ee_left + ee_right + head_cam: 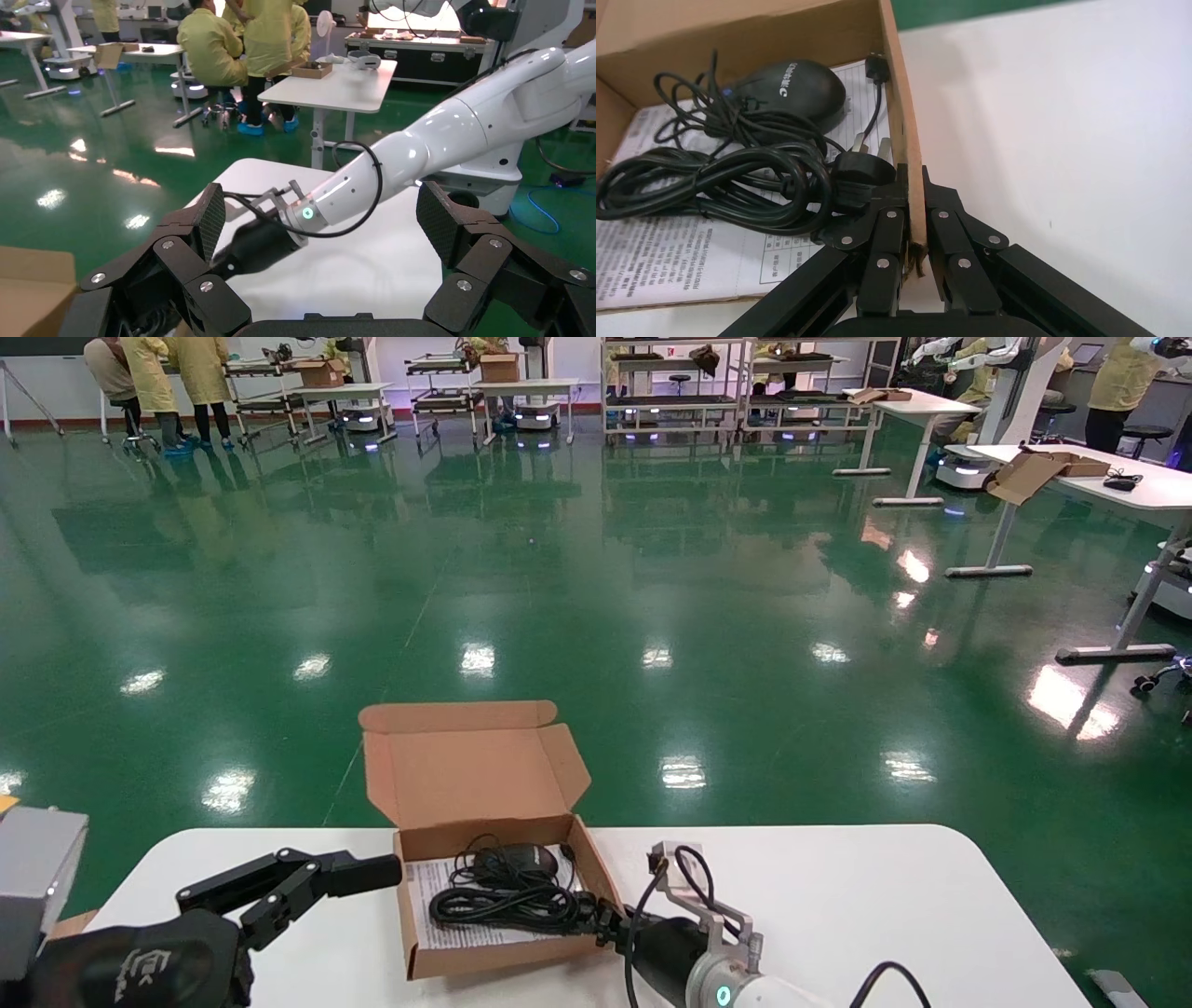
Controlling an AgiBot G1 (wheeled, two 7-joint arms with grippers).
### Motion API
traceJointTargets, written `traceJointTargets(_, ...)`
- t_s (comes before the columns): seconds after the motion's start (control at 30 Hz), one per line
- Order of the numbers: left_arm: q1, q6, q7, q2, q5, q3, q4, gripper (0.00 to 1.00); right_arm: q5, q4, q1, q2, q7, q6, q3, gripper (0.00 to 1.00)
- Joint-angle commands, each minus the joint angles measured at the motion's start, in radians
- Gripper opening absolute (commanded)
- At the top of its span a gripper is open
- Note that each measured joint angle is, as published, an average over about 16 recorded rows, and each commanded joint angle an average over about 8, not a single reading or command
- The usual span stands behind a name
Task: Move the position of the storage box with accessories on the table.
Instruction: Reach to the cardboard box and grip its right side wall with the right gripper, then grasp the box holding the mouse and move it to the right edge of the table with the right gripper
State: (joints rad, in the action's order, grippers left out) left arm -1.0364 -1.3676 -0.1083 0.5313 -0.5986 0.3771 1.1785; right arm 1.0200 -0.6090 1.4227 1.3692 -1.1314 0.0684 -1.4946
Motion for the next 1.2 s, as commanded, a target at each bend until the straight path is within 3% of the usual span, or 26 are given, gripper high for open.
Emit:
traceJointTargets(0.03,0.0,0.0,0.0,0.0,0.0,0.0,0.0,1.0,0.007,0.001,0.009,-0.001,0.01,0.008,0.0,0.0)
traceJointTargets(0.67,0.0,0.0,0.0,0.0,0.0,0.0,0.0,1.0,0.005,0.073,0.184,-0.051,0.222,0.197,0.123,0.0)
traceJointTargets(1.2,0.0,0.0,0.0,0.0,0.0,0.0,0.0,1.0,-0.057,0.147,0.283,-0.265,0.458,0.324,0.271,0.0)
